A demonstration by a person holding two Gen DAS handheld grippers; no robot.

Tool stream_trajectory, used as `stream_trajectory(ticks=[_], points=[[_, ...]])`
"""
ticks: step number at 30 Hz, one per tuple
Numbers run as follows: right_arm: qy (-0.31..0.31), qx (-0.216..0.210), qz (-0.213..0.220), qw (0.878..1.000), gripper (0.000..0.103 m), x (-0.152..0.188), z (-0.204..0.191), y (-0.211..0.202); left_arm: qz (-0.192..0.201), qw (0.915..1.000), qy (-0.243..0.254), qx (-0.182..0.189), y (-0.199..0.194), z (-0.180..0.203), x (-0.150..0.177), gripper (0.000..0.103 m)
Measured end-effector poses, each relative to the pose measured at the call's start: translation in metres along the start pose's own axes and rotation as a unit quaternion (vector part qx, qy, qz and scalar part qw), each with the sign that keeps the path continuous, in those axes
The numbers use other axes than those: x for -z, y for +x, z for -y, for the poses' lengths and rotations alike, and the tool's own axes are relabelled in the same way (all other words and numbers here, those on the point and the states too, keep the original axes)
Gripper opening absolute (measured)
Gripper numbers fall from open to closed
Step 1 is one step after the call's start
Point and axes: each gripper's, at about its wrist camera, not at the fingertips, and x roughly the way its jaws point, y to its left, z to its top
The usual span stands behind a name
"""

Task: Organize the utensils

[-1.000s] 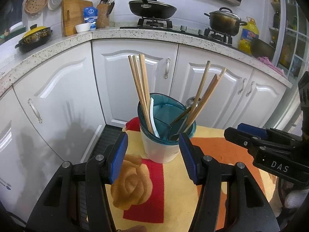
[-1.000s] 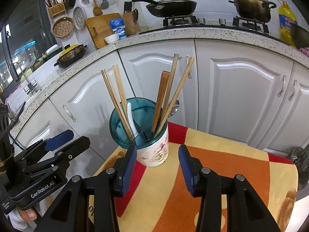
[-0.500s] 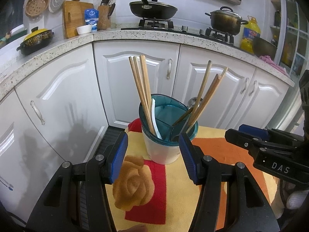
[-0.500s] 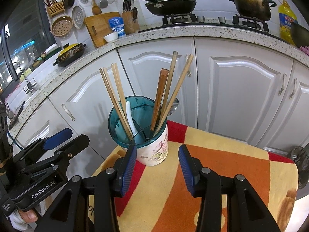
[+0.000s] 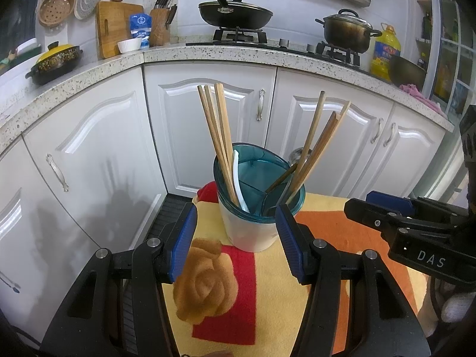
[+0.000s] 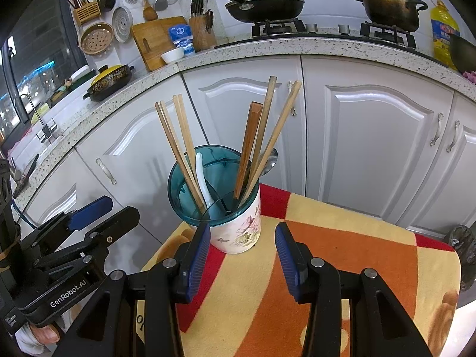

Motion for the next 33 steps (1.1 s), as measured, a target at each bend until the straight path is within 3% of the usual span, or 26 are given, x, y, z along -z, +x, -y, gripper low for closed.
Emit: stream_trajectory(ticks=[33], points=[[-0.005,-0.001,-0.005,1.000,0.044,0.0008,-0.0071,0.0032,0.000,1.0000,-0.002,0.000,0.0000,-0.0012,0.0014,0.054]])
